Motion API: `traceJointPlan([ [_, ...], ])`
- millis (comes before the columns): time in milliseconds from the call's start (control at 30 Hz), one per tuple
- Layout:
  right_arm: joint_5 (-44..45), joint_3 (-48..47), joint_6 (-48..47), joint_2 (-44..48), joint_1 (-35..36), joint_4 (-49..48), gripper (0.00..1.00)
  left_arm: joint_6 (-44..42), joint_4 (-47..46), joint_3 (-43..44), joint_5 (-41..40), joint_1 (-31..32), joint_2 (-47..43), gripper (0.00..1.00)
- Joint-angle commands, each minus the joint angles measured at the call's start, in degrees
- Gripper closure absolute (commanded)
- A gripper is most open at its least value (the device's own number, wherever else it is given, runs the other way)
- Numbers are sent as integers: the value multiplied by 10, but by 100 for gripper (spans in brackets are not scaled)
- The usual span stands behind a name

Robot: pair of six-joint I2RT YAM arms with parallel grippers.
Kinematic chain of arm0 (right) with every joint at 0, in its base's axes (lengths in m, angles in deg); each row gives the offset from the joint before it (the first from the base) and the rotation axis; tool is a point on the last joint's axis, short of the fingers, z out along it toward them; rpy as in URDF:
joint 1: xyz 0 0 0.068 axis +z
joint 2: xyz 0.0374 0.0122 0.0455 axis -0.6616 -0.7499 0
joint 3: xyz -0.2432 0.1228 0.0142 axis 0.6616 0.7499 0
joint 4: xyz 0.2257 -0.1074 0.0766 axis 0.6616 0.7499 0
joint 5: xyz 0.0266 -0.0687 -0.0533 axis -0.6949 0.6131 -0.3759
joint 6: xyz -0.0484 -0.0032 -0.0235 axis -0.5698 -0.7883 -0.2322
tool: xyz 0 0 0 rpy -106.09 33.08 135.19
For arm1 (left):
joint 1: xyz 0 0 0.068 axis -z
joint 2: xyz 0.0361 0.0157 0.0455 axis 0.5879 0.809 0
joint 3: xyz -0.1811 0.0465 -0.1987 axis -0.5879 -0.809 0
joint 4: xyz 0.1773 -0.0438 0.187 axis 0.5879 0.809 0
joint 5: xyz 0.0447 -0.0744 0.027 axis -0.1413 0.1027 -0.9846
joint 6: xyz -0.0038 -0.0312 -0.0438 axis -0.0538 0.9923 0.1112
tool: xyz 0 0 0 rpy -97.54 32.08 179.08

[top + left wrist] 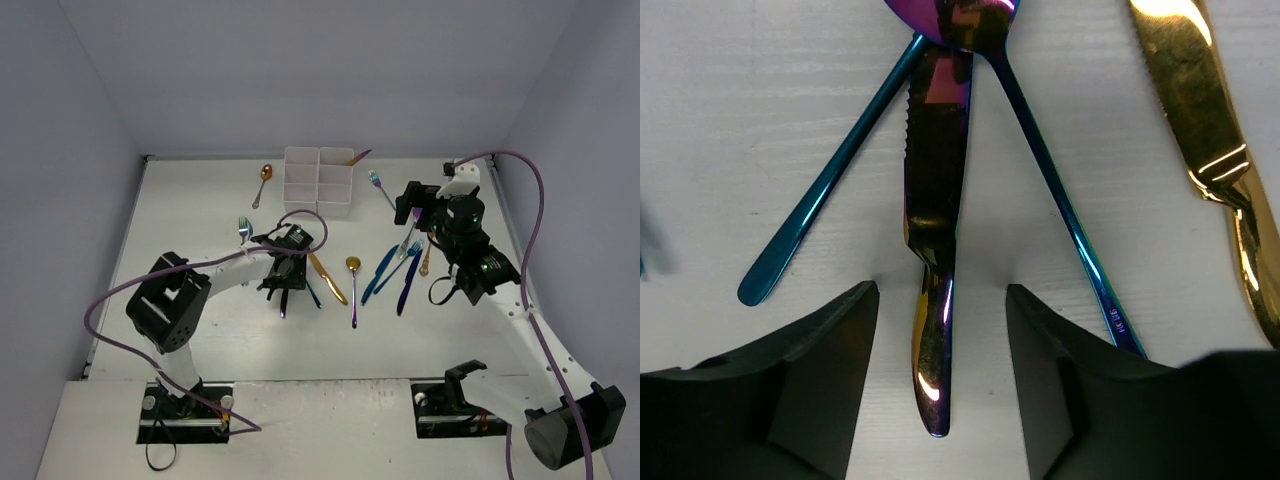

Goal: Sort the eating utensils into containers

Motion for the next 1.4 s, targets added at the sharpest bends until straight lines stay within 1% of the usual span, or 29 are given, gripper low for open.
traceJointPlan([
  [0, 4, 1, 5, 14, -3, -11, 1, -11, 1, 32, 12, 2, 11, 54],
  [100, 5, 4, 5, 17, -3, -9, 1, -10, 10, 33, 13, 1, 25, 56],
  [267, 5, 3, 4, 16, -3, -8, 0, -11, 14, 32, 19, 2, 38, 65],
  [333, 3, 1, 3, 14, -3, -7, 0, -11, 15, 32, 17, 1, 43, 72],
  [500, -11, -2, -5, 4, -3, -7, 0, -13, 27, 25, 3, -1, 44, 98],
  [533, -18, -3, -6, 1, -3, -6, 0, -13, 30, 23, 1, -2, 40, 100],
  [733, -50, -4, -5, -14, -3, -5, 0, -25, 68, -10, 9, -5, 11, 100],
  [933, -61, -8, -3, -27, -2, -6, 0, -27, 89, -67, 55, -4, -47, 100],
  [1067, -61, -10, 0, -35, -2, -7, 0, -34, 111, -85, 79, -4, -86, 100],
  [1200, -80, -10, 5, -42, -1, -6, 0, -66, 138, -72, 114, -4, -111, 100],
  [1367, -83, -9, 8, -47, -1, -6, 0, -101, 161, -17, 111, -12, -125, 100],
])
